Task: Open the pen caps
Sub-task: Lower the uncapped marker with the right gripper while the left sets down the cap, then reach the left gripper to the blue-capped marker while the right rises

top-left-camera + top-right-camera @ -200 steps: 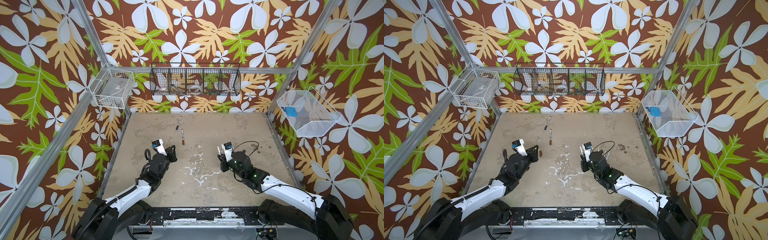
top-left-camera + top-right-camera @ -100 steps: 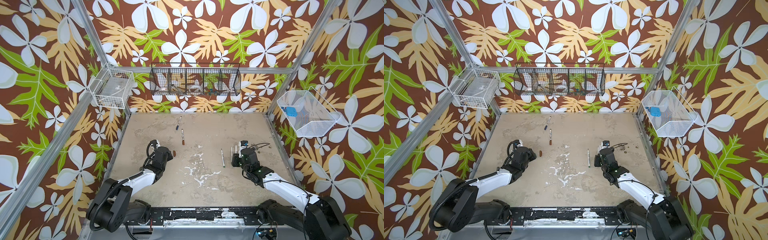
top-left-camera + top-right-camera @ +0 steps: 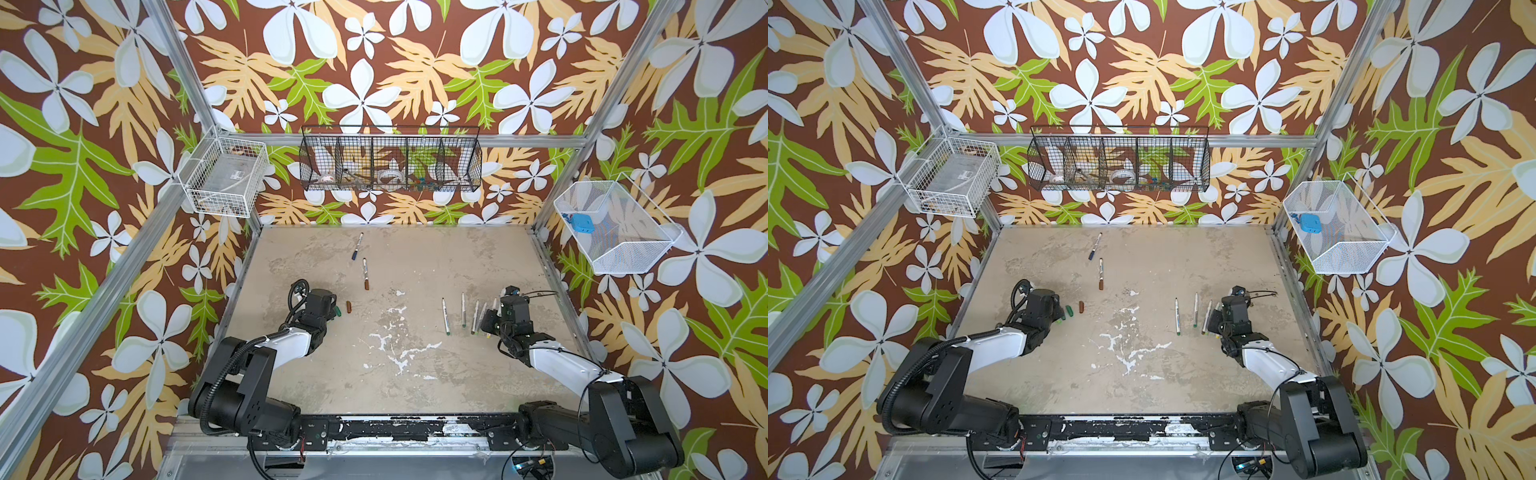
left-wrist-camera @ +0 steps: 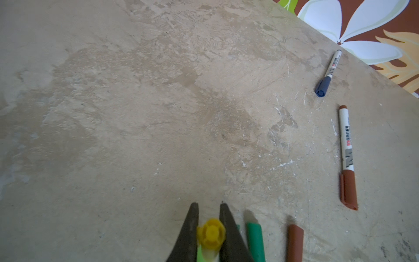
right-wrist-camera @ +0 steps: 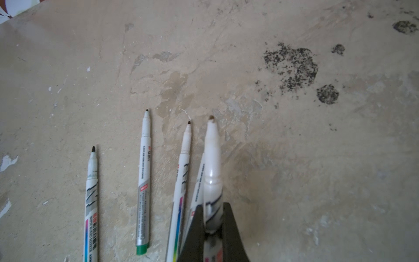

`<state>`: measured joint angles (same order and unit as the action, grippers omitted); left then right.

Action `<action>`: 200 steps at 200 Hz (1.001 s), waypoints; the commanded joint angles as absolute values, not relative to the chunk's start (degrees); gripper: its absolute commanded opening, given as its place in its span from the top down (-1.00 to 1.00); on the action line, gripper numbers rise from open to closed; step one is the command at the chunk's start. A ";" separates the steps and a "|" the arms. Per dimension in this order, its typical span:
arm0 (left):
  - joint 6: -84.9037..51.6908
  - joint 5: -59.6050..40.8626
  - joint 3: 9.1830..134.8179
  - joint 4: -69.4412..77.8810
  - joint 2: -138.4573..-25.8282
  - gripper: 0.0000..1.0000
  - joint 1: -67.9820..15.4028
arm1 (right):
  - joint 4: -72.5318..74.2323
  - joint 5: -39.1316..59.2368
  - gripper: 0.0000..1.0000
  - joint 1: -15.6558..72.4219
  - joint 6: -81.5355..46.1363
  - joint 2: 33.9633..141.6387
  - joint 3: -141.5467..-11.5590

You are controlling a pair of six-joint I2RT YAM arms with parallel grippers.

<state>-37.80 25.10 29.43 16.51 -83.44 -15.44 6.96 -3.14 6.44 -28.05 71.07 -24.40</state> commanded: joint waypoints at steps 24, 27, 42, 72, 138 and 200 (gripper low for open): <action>-37.82 26.78 31.88 13.55 -87.89 1.00 -14.51 | 9.98 1.74 1.00 3.60 -28.48 74.06 -23.78; -37.72 26.52 32.04 13.54 -88.15 1.00 -14.43 | 9.90 1.60 1.00 3.54 -28.55 74.21 -23.86; -37.83 26.36 32.62 13.20 -88.82 1.00 -14.24 | 10.06 1.47 1.00 3.23 -28.82 75.37 -23.97; -37.38 25.46 33.41 12.99 -89.96 0.96 -14.21 | 10.81 3.89 0.93 2.25 -28.71 77.88 -24.26; -36.24 23.75 36.04 10.75 -92.89 0.85 -14.17 | 10.91 5.59 0.71 1.77 -28.53 80.99 -25.14; -35.86 23.14 36.36 10.60 -93.08 0.57 -14.16 | 11.43 5.98 0.49 1.78 -27.86 77.70 -24.26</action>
